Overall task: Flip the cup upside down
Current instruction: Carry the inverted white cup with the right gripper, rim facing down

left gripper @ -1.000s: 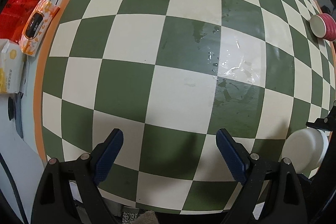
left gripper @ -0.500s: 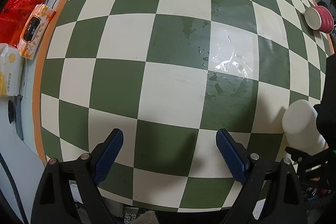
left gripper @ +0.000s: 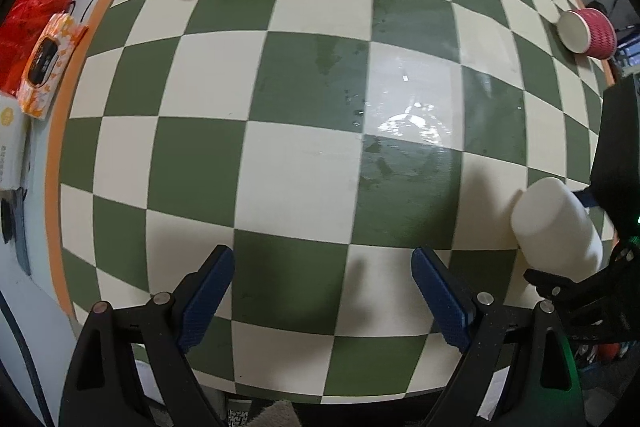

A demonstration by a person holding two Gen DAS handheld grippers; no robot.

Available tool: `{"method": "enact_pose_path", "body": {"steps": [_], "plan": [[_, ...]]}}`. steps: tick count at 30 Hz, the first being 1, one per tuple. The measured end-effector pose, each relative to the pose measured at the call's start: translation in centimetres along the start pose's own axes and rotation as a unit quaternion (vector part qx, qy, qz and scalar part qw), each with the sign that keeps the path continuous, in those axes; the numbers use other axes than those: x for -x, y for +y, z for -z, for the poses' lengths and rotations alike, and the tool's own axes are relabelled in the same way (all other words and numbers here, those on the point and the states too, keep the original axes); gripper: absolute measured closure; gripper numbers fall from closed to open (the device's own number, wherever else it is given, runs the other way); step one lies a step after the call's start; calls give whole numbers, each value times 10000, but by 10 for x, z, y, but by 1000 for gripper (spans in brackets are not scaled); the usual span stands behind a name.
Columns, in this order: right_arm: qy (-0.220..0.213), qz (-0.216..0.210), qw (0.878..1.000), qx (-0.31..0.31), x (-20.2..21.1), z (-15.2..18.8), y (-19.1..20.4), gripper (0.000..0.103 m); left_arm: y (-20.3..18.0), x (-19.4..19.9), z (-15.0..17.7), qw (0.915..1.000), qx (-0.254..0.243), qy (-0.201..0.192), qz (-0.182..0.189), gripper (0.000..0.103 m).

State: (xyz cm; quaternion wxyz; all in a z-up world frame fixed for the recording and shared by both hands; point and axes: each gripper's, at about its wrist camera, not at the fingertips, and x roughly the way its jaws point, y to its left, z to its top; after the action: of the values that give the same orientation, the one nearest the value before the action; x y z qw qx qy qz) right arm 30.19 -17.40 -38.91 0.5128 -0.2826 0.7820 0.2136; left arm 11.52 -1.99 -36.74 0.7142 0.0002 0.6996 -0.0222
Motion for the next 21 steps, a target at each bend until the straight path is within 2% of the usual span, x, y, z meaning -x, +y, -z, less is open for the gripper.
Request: {"method": "enact_pose_path", "body": {"steps": [6,8,18,21], "plan": [[-253,-383,9982,-391,31,0,-23,18,-7,4,-3,9997,-81,-50,211,12],[-316,-473,9972,-480,35,10,-37,18,-8,4,-4,9997,-90,-50,230,12],[-173,-688,9947,-742,28,-2,-60,18,-16,3,-8,9996,-226,-49,190,12],[-199,-742,9940,-782,29,-4,-66,26,-17,4,-7,9995,-270,-49,177,12]]}}
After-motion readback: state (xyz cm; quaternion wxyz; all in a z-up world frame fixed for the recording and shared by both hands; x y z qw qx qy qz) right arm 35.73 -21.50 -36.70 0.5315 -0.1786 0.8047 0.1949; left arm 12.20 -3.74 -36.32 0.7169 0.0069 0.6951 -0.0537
